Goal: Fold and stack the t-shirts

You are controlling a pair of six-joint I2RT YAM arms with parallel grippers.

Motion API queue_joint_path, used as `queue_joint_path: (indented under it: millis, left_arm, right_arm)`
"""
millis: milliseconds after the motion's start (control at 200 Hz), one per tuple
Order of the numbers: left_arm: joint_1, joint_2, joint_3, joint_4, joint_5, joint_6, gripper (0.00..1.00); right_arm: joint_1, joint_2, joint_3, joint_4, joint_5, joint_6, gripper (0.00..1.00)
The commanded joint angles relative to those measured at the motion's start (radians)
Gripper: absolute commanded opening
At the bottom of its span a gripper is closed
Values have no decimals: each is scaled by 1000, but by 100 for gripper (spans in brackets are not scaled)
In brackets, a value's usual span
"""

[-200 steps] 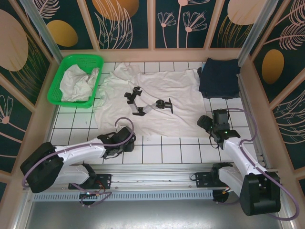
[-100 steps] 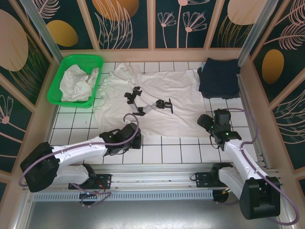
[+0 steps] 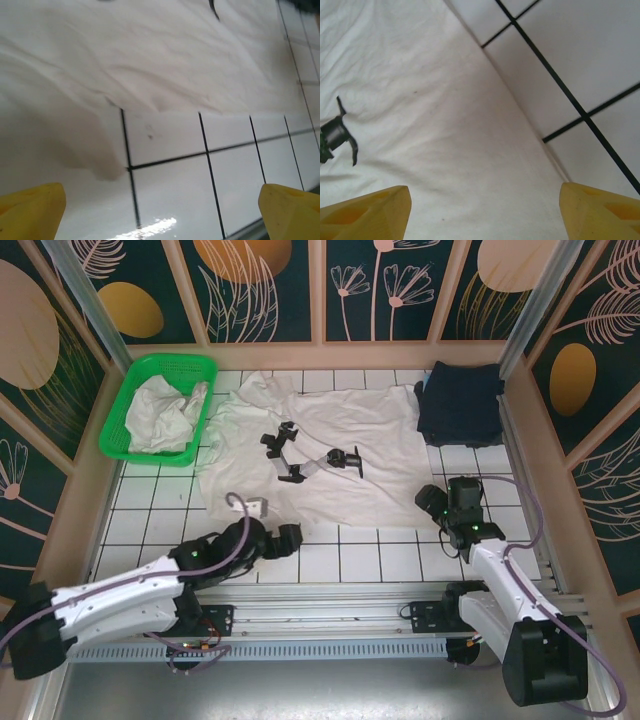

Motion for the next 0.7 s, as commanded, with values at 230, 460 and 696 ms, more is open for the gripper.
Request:
queue_joint_path:
  millis: [230,460,696]
  left_arm:
    - [2,13,-72,-309,-269,-157,82]
    - [1,93,-21,-351,-216,-137,77]
    - [-1,203,-19,-250,31,-41,60]
  right_arm:
    - [-7,-26,-26,-98,132,263,87]
    - [-8,119,79,-248,172,271,89]
    - [-10,224,96,-252,170,232,87]
